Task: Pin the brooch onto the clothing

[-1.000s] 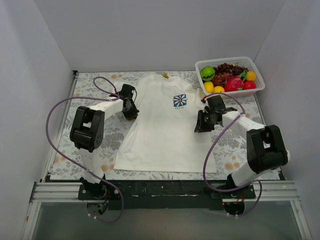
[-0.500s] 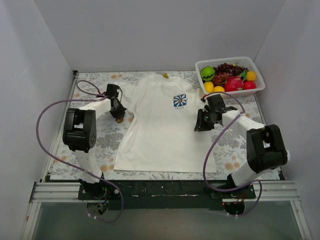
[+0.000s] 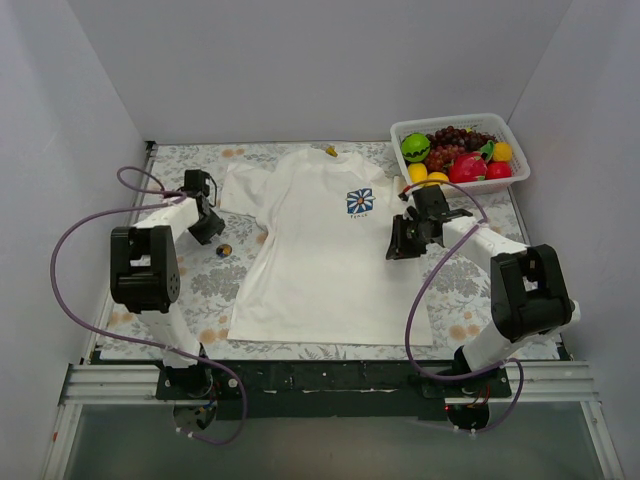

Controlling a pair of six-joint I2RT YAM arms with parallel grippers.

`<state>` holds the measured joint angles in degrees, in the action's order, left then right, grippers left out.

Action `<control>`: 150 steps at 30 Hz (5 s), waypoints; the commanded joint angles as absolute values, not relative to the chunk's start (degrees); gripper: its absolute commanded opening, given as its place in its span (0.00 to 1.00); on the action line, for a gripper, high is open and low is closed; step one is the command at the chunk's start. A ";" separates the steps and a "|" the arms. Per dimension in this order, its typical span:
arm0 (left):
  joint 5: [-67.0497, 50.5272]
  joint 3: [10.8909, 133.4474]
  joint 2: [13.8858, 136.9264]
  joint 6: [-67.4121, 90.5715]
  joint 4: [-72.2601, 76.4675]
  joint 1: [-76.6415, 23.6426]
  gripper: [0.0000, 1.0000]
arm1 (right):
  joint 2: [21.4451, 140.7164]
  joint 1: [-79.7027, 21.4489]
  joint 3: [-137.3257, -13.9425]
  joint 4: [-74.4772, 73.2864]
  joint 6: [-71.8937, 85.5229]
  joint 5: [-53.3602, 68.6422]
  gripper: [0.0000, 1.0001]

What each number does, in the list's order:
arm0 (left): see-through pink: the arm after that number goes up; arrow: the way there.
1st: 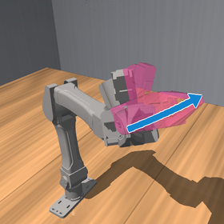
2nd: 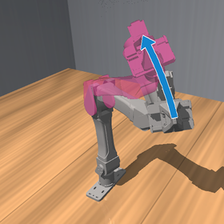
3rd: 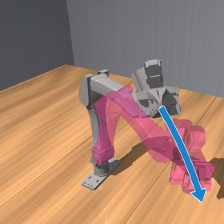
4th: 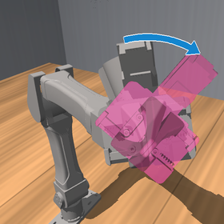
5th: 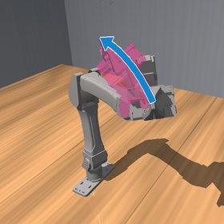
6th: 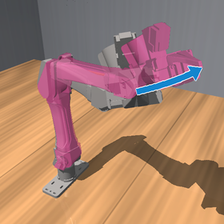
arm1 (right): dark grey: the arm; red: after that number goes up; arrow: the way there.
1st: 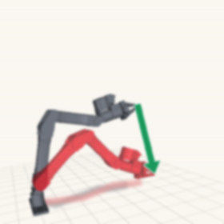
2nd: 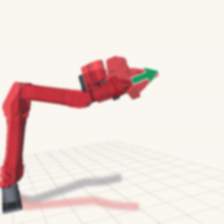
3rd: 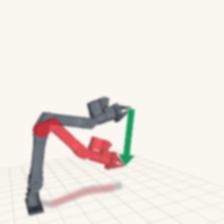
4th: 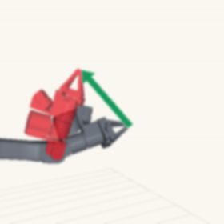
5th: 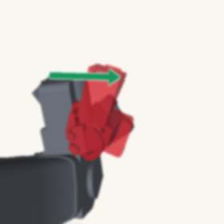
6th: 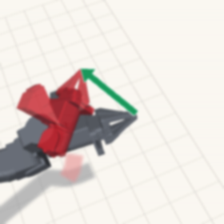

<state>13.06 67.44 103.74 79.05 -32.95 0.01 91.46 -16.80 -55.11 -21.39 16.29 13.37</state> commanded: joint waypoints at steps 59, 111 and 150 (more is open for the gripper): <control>11.70 101.34 118.05 72.60 -37.71 4.14 0.40 | 102.13 -21.35 -59.68 -21.53 17.14 10.02 0.32; 8.52 75.74 95.96 73.05 -44.04 -19.69 0.00 | 95.71 -24.61 -75.22 -29.46 15.55 4.04 0.31; 10.10 96.15 126.83 71.19 -39.72 -5.71 0.00 | 134.91 -17.31 -110.48 -30.76 10.72 -17.48 0.01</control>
<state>3.99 96.40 125.91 73.69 -33.23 -6.87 133.05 -17.91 -108.29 -28.16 11.20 -11.84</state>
